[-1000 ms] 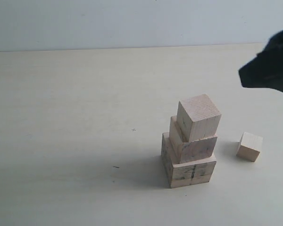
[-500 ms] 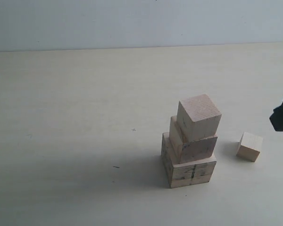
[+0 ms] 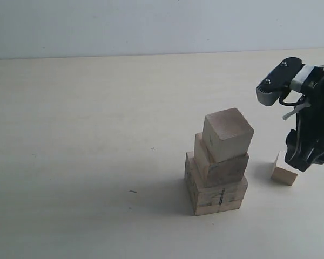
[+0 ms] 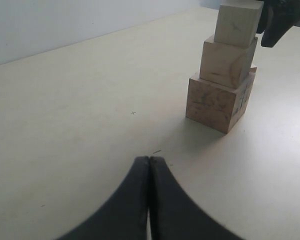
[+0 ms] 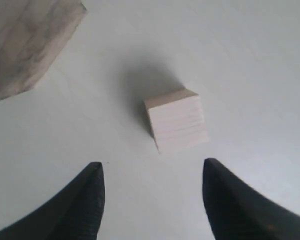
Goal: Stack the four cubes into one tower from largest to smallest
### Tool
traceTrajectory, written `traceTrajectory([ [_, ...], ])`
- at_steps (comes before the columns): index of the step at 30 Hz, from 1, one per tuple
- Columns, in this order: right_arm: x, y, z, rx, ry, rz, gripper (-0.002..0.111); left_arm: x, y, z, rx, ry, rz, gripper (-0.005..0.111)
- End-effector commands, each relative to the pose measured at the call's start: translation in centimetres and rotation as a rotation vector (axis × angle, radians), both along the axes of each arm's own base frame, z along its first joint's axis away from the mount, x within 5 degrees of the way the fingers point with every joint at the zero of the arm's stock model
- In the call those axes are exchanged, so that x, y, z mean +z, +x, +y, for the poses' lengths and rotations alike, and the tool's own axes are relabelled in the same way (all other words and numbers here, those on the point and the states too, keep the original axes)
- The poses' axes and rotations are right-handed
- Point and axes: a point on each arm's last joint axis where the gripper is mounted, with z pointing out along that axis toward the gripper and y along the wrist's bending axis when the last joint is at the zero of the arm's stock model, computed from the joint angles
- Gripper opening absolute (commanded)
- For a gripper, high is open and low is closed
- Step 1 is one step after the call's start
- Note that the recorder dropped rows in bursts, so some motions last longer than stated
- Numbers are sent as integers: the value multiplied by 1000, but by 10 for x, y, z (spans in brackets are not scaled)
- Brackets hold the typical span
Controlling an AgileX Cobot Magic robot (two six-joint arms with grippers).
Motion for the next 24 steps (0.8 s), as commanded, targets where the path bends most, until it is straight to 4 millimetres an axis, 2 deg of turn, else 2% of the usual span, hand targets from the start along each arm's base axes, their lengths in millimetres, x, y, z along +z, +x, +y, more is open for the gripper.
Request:
traceTrajectory([
  [1, -2, 12, -9, 147, -54, -67, 56, 0, 0, 0, 2, -4, -9, 0],
  [8, -31, 26, -10, 157, -56, -20, 56, 0, 0, 0, 2, -4, -9, 0],
  [24, -51, 32, -9, 151, -50, 25, 56, 0, 0, 0, 2, -4, -9, 0],
])
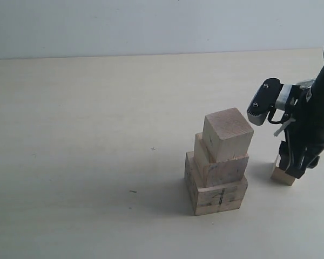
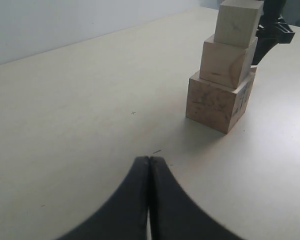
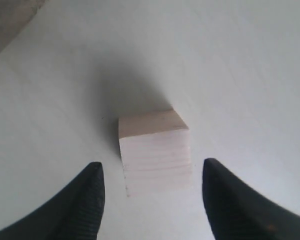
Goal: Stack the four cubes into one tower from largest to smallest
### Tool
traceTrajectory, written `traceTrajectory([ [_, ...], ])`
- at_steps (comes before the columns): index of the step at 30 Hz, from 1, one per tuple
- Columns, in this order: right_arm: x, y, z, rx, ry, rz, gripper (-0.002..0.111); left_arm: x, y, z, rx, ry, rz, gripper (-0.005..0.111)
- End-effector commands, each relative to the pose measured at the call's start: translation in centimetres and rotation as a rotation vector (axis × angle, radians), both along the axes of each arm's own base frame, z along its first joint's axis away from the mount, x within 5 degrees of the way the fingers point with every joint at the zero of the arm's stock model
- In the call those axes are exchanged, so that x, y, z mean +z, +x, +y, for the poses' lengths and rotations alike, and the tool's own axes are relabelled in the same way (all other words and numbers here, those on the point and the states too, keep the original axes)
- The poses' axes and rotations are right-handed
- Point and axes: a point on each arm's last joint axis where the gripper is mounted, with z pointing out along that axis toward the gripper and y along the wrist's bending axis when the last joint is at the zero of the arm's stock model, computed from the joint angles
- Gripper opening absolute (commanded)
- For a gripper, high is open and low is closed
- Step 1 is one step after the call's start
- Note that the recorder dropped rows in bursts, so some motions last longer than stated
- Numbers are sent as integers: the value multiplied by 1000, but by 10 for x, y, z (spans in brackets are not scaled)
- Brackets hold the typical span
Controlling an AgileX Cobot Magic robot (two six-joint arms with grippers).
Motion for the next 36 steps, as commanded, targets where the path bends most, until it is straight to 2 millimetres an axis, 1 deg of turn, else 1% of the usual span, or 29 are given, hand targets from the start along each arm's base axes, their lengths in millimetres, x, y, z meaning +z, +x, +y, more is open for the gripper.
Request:
traceTrajectory([
  [1, -4, 4, -2, 0, 2, -14, 56, 0, 0, 0, 2, -4, -9, 0],
  [9, -15, 7, -1, -4, 0, 16, 56, 0, 0, 0, 2, -4, -9, 0],
  [24, -18, 7, 1, -52, 25, 23, 55, 0, 0, 0, 2, -4, -9, 0],
  [30, -24, 8, 1, -53, 23, 42, 54, 0, 0, 0, 2, -4, -9, 0],
  [33, -24, 8, 1, -56, 25, 44, 50, 0, 0, 0, 2, -4, -9, 0],
  [34, -24, 8, 2, -66, 32, 45, 46, 0, 0, 0, 2, -4, -9, 0],
  [36, -21, 7, 2, -113, 46, 43, 34, 0, 0, 0, 2, -4, -9, 0],
])
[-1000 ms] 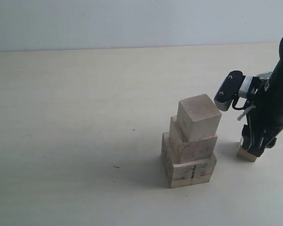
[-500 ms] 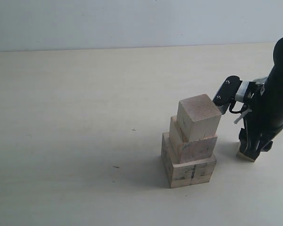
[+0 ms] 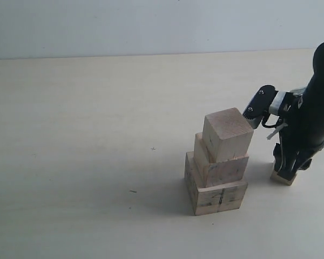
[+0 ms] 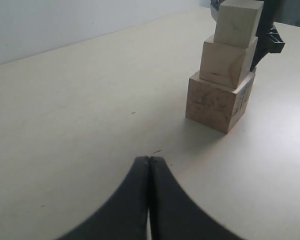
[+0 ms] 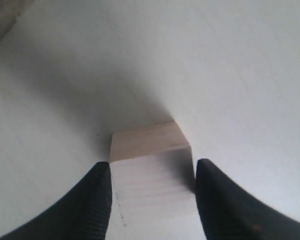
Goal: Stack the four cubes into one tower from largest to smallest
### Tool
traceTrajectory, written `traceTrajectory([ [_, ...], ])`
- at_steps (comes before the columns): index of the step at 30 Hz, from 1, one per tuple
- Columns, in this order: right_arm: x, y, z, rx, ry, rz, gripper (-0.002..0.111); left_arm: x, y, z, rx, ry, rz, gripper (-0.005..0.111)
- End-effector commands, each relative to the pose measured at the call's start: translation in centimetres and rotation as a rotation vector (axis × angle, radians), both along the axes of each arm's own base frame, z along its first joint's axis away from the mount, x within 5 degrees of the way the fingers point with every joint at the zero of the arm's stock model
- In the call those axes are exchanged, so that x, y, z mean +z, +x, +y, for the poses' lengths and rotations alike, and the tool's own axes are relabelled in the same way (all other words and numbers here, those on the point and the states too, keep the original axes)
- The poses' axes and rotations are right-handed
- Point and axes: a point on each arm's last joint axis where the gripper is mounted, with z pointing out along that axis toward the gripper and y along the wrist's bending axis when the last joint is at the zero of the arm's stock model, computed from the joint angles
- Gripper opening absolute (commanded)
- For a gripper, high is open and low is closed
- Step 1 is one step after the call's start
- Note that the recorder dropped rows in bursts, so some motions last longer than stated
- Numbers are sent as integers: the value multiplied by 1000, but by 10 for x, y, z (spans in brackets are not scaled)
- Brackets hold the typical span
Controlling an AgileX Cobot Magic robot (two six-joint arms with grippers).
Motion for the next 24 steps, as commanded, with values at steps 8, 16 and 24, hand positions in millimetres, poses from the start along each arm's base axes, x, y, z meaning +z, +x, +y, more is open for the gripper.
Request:
traceTrajectory([
  [8, 55, -20, 3, -504, 134, -82, 0, 0, 0, 0, 2, -4, -9, 0],
  [16, 100, -43, 0, -499, 169, -195, 0, 0, 0, 0, 2, -4, -9, 0],
  [24, 84, -36, -1, -448, 129, -136, 34, 0, 0, 0, 2, -4, -9, 0],
])
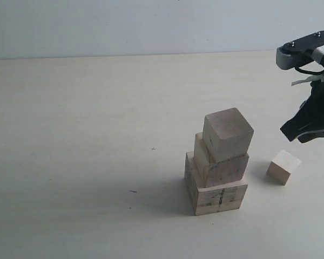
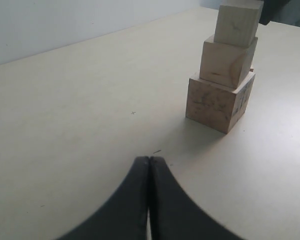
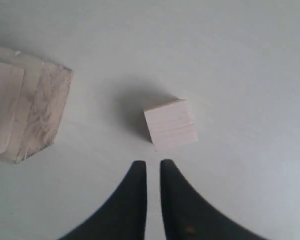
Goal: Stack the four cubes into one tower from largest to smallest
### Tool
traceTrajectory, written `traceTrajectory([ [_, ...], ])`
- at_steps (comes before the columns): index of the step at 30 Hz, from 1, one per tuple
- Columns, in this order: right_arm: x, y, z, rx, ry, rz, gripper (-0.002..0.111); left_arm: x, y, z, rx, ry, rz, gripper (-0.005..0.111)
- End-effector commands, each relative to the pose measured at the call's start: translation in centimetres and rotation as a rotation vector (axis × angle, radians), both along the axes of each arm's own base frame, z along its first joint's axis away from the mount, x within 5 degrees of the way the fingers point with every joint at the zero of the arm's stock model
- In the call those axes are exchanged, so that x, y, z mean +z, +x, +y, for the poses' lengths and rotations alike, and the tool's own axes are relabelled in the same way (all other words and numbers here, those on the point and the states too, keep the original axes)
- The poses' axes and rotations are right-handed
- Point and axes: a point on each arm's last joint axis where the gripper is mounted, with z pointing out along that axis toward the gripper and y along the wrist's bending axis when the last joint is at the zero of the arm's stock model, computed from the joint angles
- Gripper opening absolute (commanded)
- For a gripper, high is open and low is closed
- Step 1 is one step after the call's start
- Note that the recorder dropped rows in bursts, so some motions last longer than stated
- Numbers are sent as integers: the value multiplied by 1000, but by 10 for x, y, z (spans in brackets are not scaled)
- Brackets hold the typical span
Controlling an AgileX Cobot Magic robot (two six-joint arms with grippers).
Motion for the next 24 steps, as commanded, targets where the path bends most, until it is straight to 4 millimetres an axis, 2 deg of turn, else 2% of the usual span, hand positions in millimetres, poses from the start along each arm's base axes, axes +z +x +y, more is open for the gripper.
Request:
traceTrajectory([
  [1, -14, 7, -2, 28, -38, 38, 40, 0, 0, 0, 2, -4, -9, 0],
  [4, -27, 15, -4, 47, -76, 56, 61, 0, 0, 0, 2, -4, -9, 0],
  [6, -35, 20, -5, 53, -87, 67, 68, 0, 0, 0, 2, -4, -9, 0],
  [16, -77, 34, -3, 84, -101, 168, 69, 0, 0, 0, 2, -4, -9, 0],
  [24, -93, 43, -2, 101, -101, 150, 69, 0, 0, 0, 2, -4, -9, 0],
])
